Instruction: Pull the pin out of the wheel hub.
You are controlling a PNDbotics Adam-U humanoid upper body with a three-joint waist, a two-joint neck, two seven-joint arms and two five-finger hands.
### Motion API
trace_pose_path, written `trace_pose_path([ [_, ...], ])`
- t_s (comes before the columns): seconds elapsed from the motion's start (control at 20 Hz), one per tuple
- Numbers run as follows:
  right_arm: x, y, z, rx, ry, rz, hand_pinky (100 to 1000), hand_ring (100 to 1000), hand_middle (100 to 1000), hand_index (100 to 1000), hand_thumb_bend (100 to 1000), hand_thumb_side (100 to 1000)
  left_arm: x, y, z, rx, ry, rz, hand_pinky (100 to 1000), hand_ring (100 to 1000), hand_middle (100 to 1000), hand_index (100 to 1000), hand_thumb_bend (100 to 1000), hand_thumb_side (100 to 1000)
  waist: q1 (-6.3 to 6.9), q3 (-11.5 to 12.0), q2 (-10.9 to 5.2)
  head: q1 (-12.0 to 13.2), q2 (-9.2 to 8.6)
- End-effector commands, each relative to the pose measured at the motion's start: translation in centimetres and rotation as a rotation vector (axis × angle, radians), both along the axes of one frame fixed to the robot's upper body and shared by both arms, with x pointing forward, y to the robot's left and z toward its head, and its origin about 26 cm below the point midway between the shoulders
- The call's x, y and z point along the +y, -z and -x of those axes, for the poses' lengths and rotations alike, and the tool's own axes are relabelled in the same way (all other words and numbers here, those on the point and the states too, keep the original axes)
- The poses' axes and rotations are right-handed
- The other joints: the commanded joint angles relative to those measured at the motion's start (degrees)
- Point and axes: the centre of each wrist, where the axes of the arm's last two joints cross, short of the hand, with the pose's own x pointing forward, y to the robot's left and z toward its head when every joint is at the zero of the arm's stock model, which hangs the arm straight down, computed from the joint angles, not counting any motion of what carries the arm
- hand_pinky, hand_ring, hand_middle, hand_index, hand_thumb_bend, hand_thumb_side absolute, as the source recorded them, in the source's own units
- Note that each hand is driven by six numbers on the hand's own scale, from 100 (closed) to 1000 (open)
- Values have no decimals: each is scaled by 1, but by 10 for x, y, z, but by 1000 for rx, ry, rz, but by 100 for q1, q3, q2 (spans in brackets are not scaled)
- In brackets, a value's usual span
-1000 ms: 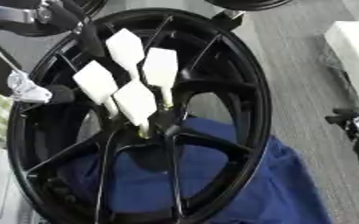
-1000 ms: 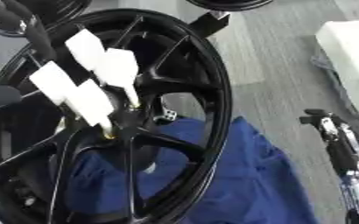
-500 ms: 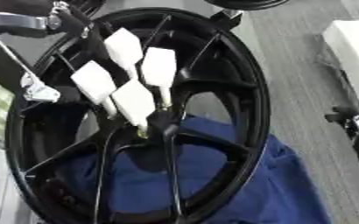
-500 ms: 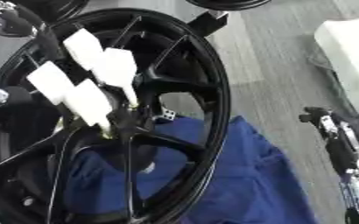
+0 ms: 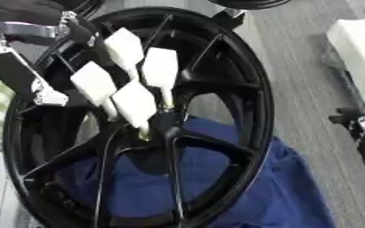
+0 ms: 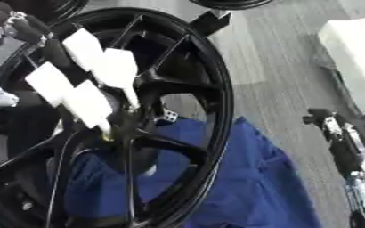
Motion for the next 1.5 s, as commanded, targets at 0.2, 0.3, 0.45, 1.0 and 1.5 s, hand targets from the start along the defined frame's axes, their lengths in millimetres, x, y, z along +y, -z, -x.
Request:
trace_pose_path([
  [0.2,-1,-8,-1,-20,-9,21,1000,796,569,743,100,757,1,-10,0,-44,101,-159,803,692,683,819,312,321,-51,-13,-90,-13,-102],
  [0.3,-1,-8,-1,-20,-8,20,1000,796,569,743,100,757,0,-8,-2,-43,100,-165,802,691,682,818,311,303,-52,-17,-90,-13,-147],
  [0.45,-1,-8,-1,-19,-9,20,1000,796,569,743,100,757,0,-6,-3,-44,102,-174,802,691,682,818,310,296,-52,-20,-89,-20,-190],
  [1.0,-1,-8,-1,-17,-8,19,1000,797,570,743,100,758,-4,-2,-4,-6,118,-160,759,558,530,686,180,223,-55,-23,-92,13,-224],
  [1.5,-2,-8,-1,-14,-8,16,1000,797,570,743,100,758,0,-14,0,22,101,-84,669,362,306,427,111,100,-59,-3,-110,23,-208],
])
